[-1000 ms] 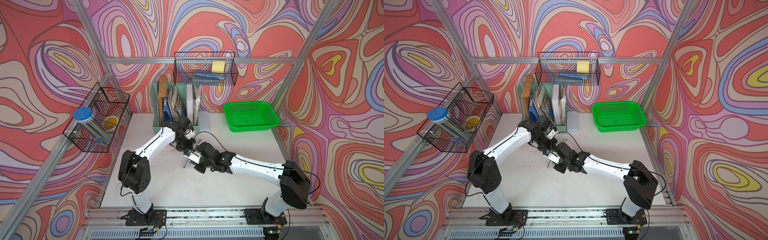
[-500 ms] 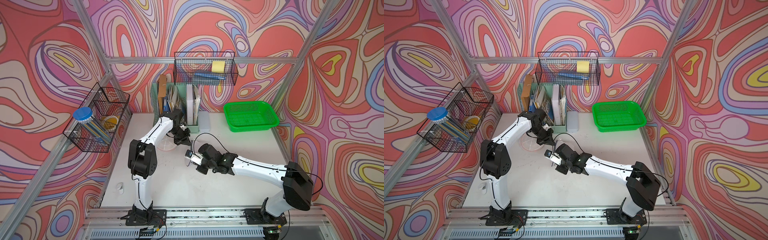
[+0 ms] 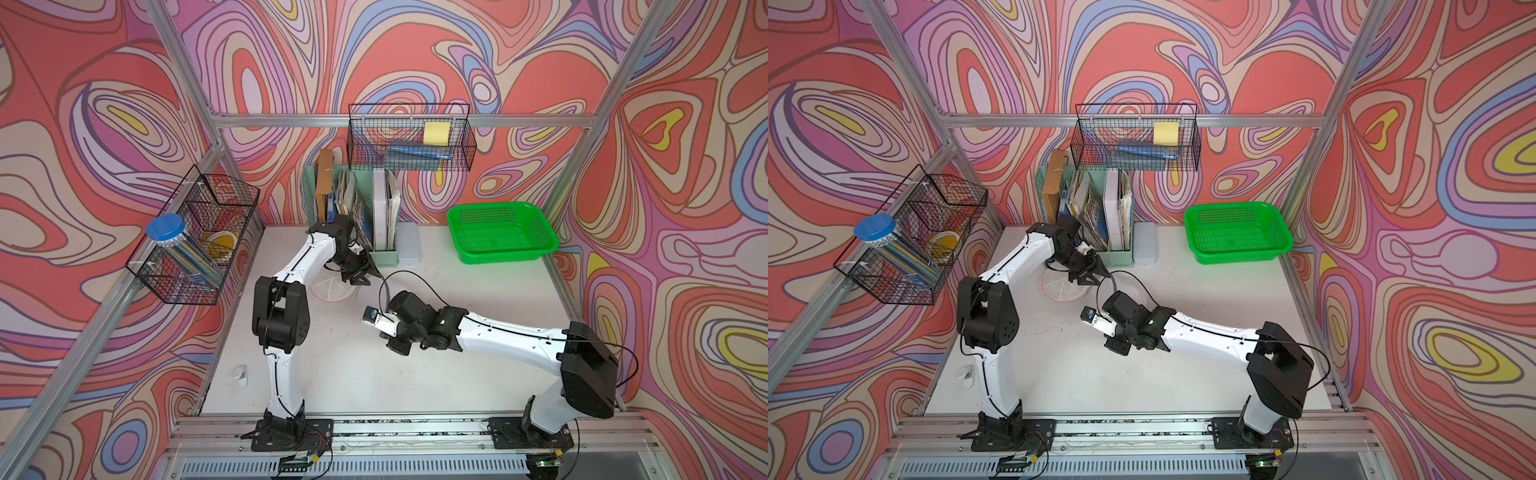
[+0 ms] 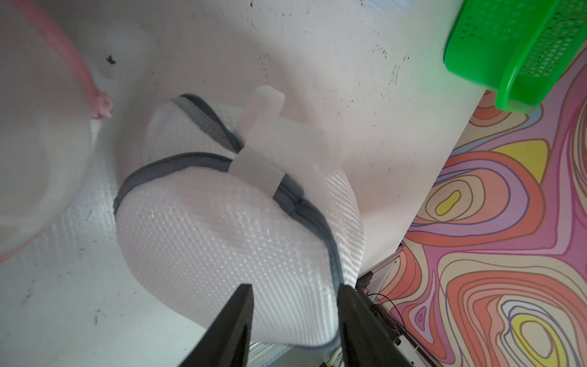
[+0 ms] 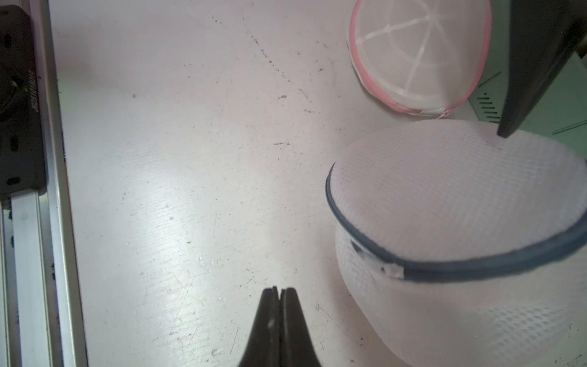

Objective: Turn the laundry bag inside out
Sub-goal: Zip the zipper on the laundry bag.

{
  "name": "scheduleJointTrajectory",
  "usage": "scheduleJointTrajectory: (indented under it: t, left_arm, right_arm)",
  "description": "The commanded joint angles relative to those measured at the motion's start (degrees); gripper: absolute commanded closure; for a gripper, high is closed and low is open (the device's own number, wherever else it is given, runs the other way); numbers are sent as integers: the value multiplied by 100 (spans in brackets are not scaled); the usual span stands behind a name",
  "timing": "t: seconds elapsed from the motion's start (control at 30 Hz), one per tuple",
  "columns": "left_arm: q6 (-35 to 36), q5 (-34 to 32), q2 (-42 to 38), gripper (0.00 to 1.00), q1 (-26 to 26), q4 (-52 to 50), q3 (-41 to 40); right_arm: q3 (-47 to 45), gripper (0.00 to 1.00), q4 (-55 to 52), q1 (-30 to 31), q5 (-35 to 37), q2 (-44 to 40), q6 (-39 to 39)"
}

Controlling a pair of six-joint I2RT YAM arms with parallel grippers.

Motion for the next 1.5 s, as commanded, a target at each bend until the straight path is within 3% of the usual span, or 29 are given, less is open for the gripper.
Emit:
scheduleJointTrajectory:
  t: [0.0,0.13,0.33,0.37,0.5,0.67,0.77,1.07,1.27,1.37,1.47]
  left_arm:
    - [426,43,-876,46,-28,632,-792]
    - [573,-12,-1283,53,-61,871,-1520]
    - [434,-128,-1254,47,-154,1050,-1507]
    - [440,-135,-1217,47,-196,1052,-1477]
    - [517,-212,-936,47,-378,839,-1175]
    - [316,-737,-786,45,-789,561,-690]
    - [-22,-1224,-607,42,-1024,196,-342]
    - [-599,-1624,121,39,-1400,-476,551]
    - [-671,-1711,458,41,-1501,-587,853]
    - [-691,-1724,572,50,-1560,-601,990]
    - [-651,-1723,651,78,-1562,-687,1030]
  right_arm:
    - [256,100,-75,-121,-243,82,94]
    - [333,100,-140,-239,-281,91,132]
    - [28,100,106,-635,-241,-73,692]
    - [-49,97,164,-712,-208,-116,782]
    - [-311,65,332,-1009,-396,-194,1255]
    - [-785,60,978,-1688,-1010,-414,2424]
    - [-1093,58,1449,-1848,-1023,-604,2792]
    - [-1577,58,1787,-1951,-497,-1059,2897]
    - [-1747,53,1848,-1951,-757,-1159,2608]
    - [-1880,53,1995,-1951,-936,-1138,2498]
    - [-1998,53,2219,-1951,-1165,-1088,2257]
